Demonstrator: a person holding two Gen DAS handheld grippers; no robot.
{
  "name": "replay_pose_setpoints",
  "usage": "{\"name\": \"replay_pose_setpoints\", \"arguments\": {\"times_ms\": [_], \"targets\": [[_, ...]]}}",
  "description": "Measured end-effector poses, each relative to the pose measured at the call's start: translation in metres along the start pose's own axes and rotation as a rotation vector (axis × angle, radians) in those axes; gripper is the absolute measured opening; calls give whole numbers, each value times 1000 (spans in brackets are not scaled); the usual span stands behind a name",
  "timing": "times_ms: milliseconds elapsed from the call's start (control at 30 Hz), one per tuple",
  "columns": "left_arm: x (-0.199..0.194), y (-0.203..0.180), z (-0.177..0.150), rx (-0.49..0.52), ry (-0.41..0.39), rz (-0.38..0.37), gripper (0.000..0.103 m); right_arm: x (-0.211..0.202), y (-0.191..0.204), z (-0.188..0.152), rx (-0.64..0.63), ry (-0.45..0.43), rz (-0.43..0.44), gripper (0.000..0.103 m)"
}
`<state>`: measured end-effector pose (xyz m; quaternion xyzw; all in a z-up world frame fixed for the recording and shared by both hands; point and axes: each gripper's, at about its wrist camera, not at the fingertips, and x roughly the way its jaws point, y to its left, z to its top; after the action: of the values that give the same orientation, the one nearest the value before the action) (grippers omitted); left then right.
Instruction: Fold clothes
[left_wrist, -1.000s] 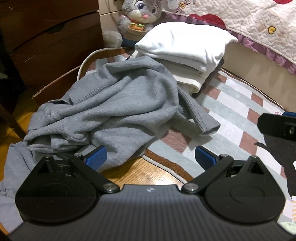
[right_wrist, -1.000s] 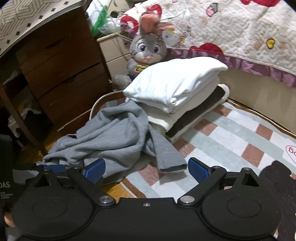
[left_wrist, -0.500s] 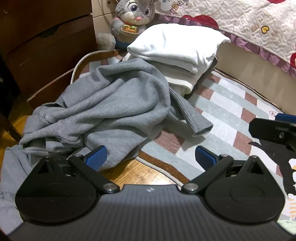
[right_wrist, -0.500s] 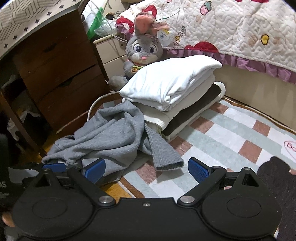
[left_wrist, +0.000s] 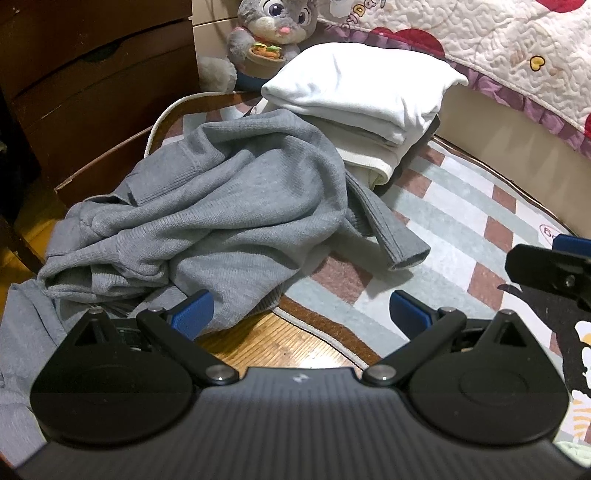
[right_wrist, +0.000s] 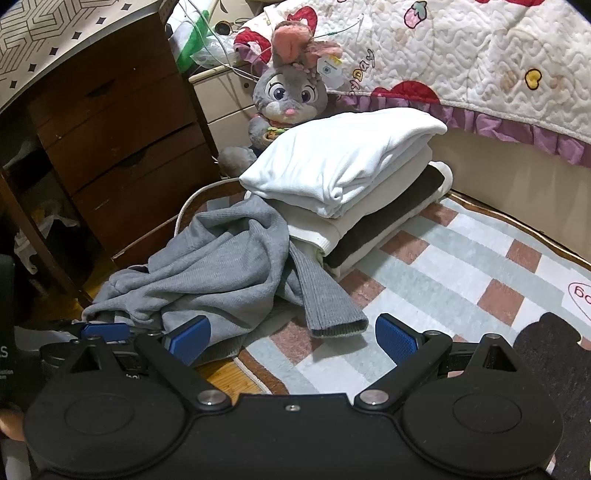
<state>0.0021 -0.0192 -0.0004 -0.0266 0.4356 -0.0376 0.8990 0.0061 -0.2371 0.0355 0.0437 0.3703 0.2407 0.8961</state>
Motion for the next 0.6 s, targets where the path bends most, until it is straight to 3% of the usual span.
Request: {"name": "replay_pose_setpoints", "arguments": {"times_ms": [400,600], "targets": [[0,0,2,5,-2,2,103,2,-1,-3,11,10,26,98],[6,9,-3,-44,-22,14,103,5,-2,-8,14,15,40,98]]}}
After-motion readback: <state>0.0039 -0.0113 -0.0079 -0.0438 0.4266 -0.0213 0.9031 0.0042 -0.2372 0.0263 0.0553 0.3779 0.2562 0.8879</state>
